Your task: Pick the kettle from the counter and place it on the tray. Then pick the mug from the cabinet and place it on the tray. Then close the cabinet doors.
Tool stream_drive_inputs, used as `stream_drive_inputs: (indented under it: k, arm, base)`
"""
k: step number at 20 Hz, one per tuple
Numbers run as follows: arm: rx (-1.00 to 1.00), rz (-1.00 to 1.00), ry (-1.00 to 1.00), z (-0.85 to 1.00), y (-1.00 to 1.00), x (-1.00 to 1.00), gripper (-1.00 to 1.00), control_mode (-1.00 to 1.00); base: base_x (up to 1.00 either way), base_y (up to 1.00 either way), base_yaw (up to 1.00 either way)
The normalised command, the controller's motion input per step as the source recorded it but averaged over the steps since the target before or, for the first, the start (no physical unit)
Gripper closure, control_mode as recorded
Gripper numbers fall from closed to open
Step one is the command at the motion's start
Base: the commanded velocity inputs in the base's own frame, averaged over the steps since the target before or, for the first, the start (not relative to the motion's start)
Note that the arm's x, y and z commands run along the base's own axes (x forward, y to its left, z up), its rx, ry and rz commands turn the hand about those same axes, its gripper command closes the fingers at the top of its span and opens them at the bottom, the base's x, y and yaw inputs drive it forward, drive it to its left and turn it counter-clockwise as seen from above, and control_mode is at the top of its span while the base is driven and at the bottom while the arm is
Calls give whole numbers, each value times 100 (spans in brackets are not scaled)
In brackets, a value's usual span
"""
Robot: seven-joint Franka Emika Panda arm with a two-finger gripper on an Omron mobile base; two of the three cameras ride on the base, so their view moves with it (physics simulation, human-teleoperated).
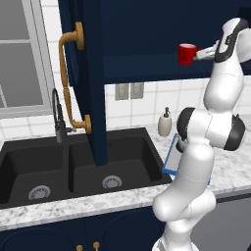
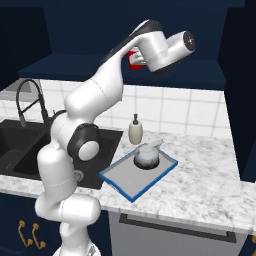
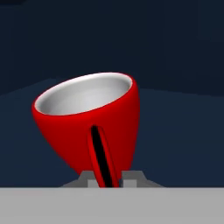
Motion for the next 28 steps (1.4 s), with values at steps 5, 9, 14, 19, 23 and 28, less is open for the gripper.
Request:
stream_drive_inputs:
  k: [5, 9, 14, 19, 23, 28]
  arm:
    - [0, 3, -35, 0, 1, -19, 100, -100]
    - [0, 0, -24, 2, 17, -48, 100, -100]
    - [-7, 0, -16, 1, 55, -67, 100, -100]
    - [-8, 0, -15, 0, 51, -88, 100, -100]
    - [-5, -2, -7, 0, 28, -100, 100, -100]
    - [-11, -8, 0, -17, 39, -100, 100, -100]
  base:
    - [0, 0, 0]
    - [0, 0, 0]
    - [0, 0, 0]
    - [0, 0, 0]
    - [0, 0, 0]
    - [0, 0, 0]
